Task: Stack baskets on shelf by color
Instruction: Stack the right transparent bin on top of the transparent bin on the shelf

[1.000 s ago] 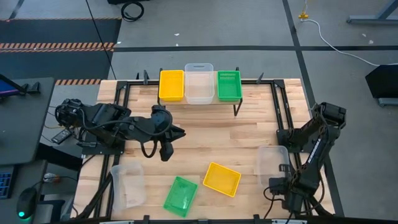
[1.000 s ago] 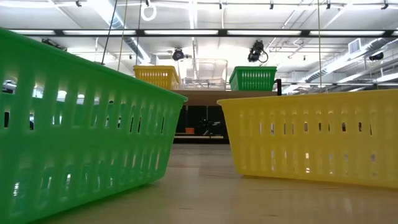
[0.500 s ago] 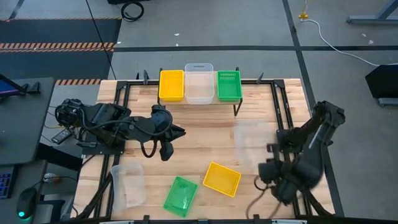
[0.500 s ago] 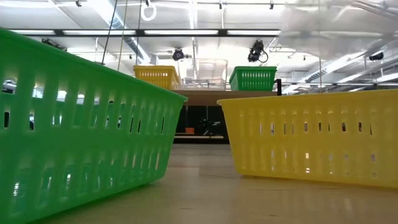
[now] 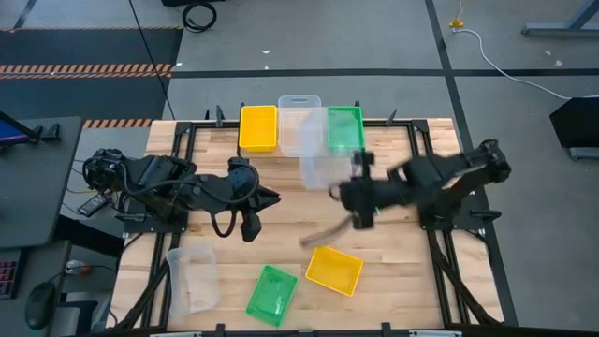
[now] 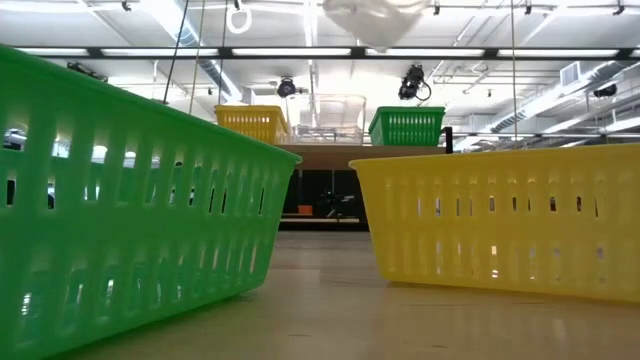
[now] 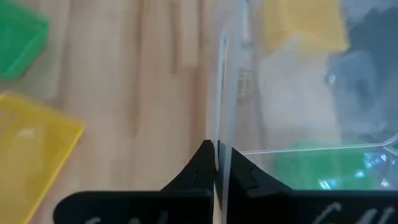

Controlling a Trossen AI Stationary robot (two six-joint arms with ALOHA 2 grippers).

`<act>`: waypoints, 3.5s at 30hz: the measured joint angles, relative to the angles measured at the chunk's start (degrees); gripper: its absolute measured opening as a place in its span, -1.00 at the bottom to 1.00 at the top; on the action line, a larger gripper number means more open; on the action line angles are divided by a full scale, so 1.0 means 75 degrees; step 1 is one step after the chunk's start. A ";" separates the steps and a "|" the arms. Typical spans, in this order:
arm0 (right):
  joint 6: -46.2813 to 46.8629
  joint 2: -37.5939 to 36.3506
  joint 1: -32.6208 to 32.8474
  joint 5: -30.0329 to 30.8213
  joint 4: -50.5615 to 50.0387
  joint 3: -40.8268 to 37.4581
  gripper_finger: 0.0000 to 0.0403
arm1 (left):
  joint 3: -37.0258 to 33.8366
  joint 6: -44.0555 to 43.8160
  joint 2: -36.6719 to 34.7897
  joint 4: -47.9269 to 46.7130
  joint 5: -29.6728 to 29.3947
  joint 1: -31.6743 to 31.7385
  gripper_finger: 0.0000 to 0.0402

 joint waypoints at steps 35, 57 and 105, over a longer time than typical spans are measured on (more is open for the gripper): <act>-0.3301 0.0009 -0.4328 -0.3402 0.3014 -0.1131 -0.95 | 0.0000 -0.0037 -0.0006 0.0956 -0.0060 0.0018 -0.77; -0.3310 0.0006 -0.4657 -0.3304 0.3073 -0.1278 -0.70 | 0.0000 -0.0034 -0.0006 0.1163 -0.0057 0.0020 -0.78; -0.2886 -0.0008 -0.4489 -0.3855 0.3218 -0.1387 -0.28 | 0.0000 0.0021 -0.0006 0.1162 -0.0261 0.0017 -0.81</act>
